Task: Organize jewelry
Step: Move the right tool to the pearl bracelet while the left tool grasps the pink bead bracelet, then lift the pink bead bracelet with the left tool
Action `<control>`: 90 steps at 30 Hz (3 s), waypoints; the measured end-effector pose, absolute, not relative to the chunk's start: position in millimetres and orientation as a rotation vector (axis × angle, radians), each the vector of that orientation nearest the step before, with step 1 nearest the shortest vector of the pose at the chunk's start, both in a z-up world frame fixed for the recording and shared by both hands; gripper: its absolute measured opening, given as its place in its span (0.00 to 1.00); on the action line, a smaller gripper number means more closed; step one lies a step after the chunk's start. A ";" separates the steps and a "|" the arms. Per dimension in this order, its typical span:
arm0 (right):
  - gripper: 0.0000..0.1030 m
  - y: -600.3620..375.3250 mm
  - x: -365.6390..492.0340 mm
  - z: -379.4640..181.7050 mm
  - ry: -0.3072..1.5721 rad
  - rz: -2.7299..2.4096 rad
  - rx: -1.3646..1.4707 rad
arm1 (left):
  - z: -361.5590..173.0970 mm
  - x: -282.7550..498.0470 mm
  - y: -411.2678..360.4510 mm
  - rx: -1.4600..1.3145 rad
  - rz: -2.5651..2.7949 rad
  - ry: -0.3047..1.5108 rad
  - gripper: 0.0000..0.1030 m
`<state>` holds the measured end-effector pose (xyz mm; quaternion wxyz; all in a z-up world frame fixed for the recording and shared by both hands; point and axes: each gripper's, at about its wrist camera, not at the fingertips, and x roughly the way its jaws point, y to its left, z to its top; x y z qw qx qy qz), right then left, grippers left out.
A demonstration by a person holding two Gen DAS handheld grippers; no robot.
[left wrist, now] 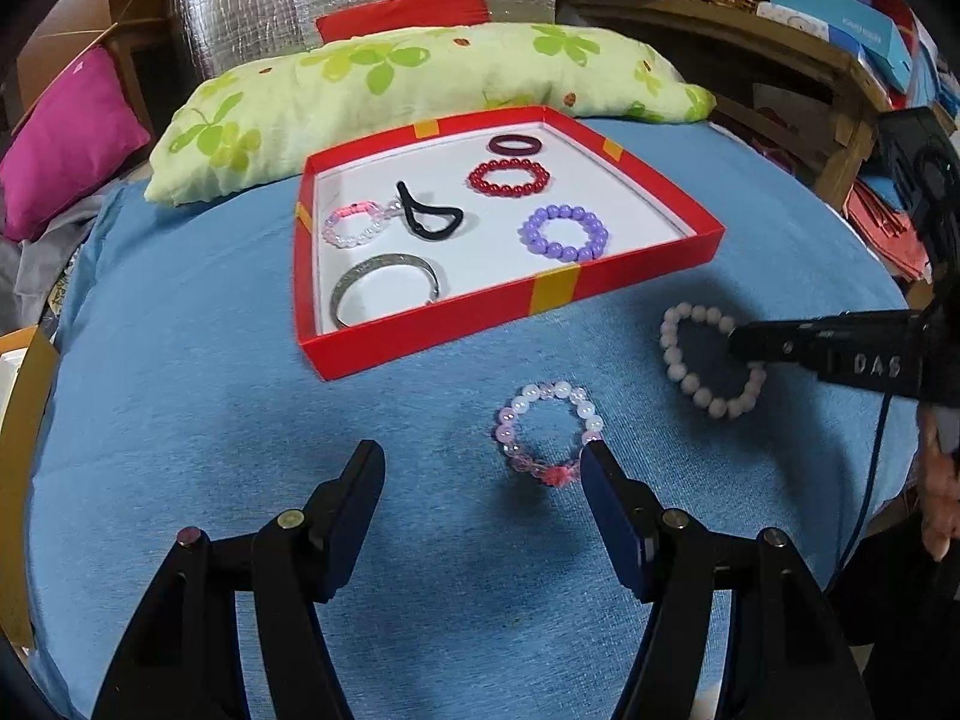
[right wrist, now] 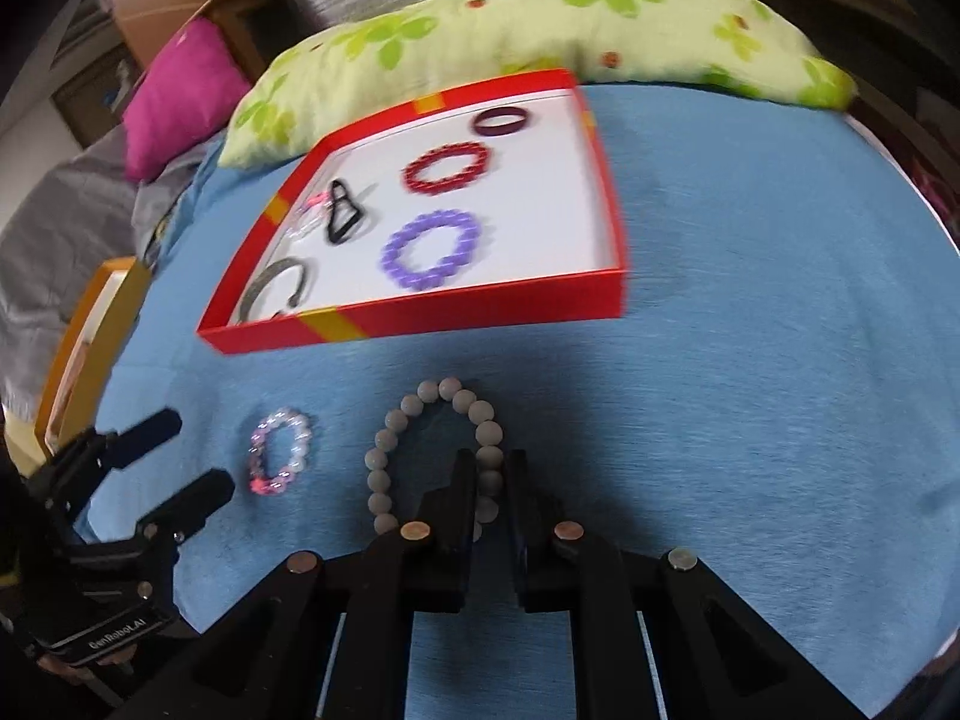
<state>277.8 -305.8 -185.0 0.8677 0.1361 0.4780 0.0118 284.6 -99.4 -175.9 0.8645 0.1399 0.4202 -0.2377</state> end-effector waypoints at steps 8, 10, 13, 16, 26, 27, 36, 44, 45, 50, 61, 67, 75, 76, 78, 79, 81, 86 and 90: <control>0.11 -313.6 276.3 -188.8 1.038 0.042 0.342 | -179.5 284.8 -110.6 0.275 -0.515 0.904 0.67; 0.11 -314.0 277.1 -189.7 1.045 0.038 0.348 | -182.0 286.0 -113.6 0.270 -0.515 0.911 0.67; 0.12 -314.5 278.3 -190.5 1.050 0.036 0.353 | -188.5 291.1 -116.4 0.250 -0.504 0.941 0.68; 0.13 -314.9 279.6 -193.7 1.053 0.031 0.357 | -196.4 296.5 -117.7 0.216 -0.499 0.972 0.68; 0.13 -314.5 278.5 -195.2 1.037 0.030 0.352 | -195.6 297.2 -118.6 0.153 -0.524 0.916 0.18; 0.13 -312.6 278.3 -194.6 1.034 0.028 0.336 | -195.4 297.8 -118.1 0.144 -0.530 0.918 0.17; 0.11 -303.3 272.9 -181.8 0.964 0.064 0.312 | -185.6 298.4 -104.1 0.116 -0.491 0.883 0.08; 0.11 -297.5 278.9 -191.0 1.009 0.067 0.320 | -174.6 296.7 -88.2 0.129 -0.428 0.839 0.08; 0.11 -297.1 279.4 -191.5 1.011 0.066 0.318 | -173.4 296.6 -87.2 0.134 -0.420 0.833 0.08; 0.12 -292.8 280.6 -193.5 1.019 0.056 0.303 | -169.8 295.8 -82.7 0.153 -0.389 0.822 0.08; 0.14 -272.3 281.7 -192.5 1.004 0.071 0.190 | -171.7 297.0 -77.1 0.154 -0.363 0.832 0.08; 0.15 -274.3 282.3 -193.8 1.011 0.069 0.202 | -180.3 300.7 -77.2 0.160 -0.353 0.863 0.08; 0.15 -273.9 282.2 -194.2 1.014 0.069 0.196 | -190.5 308.4 -70.7 0.134 -0.335 0.923 0.11; 0.15 -273.5 282.1 -194.1 1.013 0.069 0.192 | -191.2 309.3 -69.8 0.127 -0.341 0.932 0.14; 0.15 -272.9 281.6 -194.3 1.010 0.070 0.186 | -192.2 310.8 -66.7 0.114 -0.348 0.947 0.37; 0.15 -273.1 281.4 -194.3 1.010 0.071 0.186 | -192.3 310.6 -65.2 0.110 -0.345 0.947 0.42; 0.15 -274.3 281.2 -194.4 1.009 0.075 0.194 | -191.5 309.8 -62.8 0.108 -0.343 0.943 0.51; 0.15 -275.4 281.5 -194.4 1.011 0.087 0.196 | -193.3 306.5 -61.8 0.101 -0.378 0.952 0.69; 0.15 -276.0 281.4 -194.5 1.010 0.089 0.200 | -198.1 302.6 -70.4 0.176 -0.373 0.938 0.72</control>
